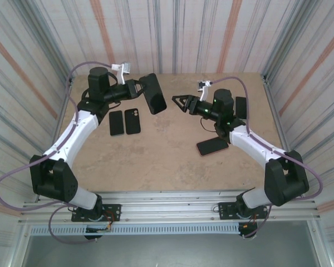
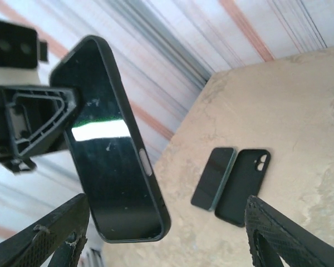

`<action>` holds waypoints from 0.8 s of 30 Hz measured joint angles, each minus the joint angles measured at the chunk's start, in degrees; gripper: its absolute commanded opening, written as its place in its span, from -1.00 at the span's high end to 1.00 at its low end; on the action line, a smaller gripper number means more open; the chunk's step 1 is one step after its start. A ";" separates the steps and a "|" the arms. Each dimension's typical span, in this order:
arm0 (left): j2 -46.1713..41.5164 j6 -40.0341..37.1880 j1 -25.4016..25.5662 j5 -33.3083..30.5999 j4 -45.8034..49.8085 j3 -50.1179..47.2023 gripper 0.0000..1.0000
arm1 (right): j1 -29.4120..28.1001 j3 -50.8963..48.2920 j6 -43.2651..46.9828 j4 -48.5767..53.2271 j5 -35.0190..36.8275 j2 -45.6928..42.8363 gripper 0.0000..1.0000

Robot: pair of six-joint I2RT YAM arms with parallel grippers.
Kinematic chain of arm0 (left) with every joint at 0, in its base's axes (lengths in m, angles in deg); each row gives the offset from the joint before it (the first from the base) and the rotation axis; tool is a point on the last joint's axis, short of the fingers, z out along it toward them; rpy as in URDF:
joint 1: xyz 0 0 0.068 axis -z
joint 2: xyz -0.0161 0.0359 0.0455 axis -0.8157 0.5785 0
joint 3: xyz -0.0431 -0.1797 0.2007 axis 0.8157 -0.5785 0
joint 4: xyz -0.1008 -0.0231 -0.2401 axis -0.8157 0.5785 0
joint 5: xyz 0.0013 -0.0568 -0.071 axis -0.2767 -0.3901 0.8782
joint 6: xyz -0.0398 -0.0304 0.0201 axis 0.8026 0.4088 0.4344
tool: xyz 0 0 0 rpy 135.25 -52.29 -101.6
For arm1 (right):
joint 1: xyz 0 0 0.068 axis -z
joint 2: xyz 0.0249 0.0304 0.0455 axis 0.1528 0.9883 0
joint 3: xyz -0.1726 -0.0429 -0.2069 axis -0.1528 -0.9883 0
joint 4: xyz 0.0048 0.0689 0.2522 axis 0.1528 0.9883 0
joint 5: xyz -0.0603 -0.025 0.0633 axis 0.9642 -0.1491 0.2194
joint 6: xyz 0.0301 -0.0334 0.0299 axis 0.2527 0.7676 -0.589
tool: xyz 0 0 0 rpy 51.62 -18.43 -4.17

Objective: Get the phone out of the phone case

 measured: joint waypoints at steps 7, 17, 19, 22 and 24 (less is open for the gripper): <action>-1.27 17.11 1.73 -9.75 -9.60 -5.84 0.91 | -5.60 -6.34 -11.34 -9.88 9.20 -1.14 -0.23; -2.29 33.92 3.15 -17.66 -20.98 -11.28 0.91 | -11.74 -7.87 -19.08 -22.71 17.14 2.60 0.32; -2.29 35.43 3.34 -18.27 -22.45 -11.28 0.91 | -12.11 -7.87 -20.35 -24.06 18.01 3.39 0.37; -2.29 37.11 3.41 -19.17 -23.39 -11.43 0.91 | -12.26 -7.87 -21.62 -25.94 18.95 3.82 0.43; -2.27 37.83 3.43 -19.43 -24.30 -11.58 0.91 | -12.35 -7.85 -21.90 -27.21 19.17 4.24 0.47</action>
